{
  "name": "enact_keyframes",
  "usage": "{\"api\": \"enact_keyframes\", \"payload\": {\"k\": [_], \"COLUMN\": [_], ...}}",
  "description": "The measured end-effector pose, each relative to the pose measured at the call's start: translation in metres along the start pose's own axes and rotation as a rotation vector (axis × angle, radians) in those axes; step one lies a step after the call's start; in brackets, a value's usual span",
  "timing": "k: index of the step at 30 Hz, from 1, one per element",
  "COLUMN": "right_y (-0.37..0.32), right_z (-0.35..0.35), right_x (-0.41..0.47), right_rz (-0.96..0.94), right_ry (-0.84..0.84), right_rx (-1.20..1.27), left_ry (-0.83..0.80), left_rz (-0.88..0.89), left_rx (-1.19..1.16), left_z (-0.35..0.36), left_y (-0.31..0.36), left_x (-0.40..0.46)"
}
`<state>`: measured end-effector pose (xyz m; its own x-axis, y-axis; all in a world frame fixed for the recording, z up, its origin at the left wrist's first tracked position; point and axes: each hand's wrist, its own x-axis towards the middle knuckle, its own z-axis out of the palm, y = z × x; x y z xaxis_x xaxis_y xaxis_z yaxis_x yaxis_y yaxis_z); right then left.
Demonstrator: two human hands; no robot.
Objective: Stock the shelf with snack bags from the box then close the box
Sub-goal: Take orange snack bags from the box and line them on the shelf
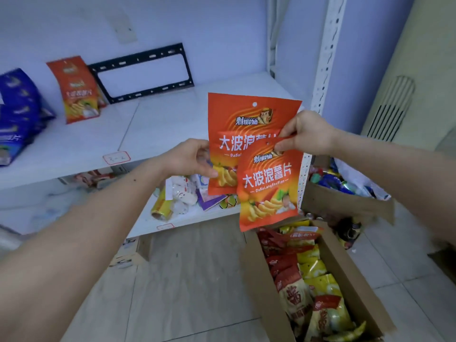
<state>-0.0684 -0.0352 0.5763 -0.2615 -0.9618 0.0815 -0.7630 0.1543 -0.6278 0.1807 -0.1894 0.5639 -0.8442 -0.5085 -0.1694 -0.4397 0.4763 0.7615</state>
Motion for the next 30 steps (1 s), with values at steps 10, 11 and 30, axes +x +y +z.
{"api": "enact_keyframes", "payload": {"k": [10, 11, 30], "right_y": [-0.104, -0.114, -0.233], "right_z": [0.009, 0.012, 0.088], "right_x": [0.022, 0.025, 0.147], "right_rz": [-0.069, -0.07, -0.281], "right_ry": [-0.027, -0.034, -0.053], "right_rx": [-0.075, -0.084, -0.303], "left_ry": [0.117, 0.128, 0.455], "left_rz": [-0.001, -0.006, -0.134], "left_rx": [-0.062, -0.07, -0.153], "left_z": [-0.047, -0.054, -0.2], "left_y": [-0.023, -0.028, -0.147], "left_x": [-0.062, -0.068, -0.152]}}
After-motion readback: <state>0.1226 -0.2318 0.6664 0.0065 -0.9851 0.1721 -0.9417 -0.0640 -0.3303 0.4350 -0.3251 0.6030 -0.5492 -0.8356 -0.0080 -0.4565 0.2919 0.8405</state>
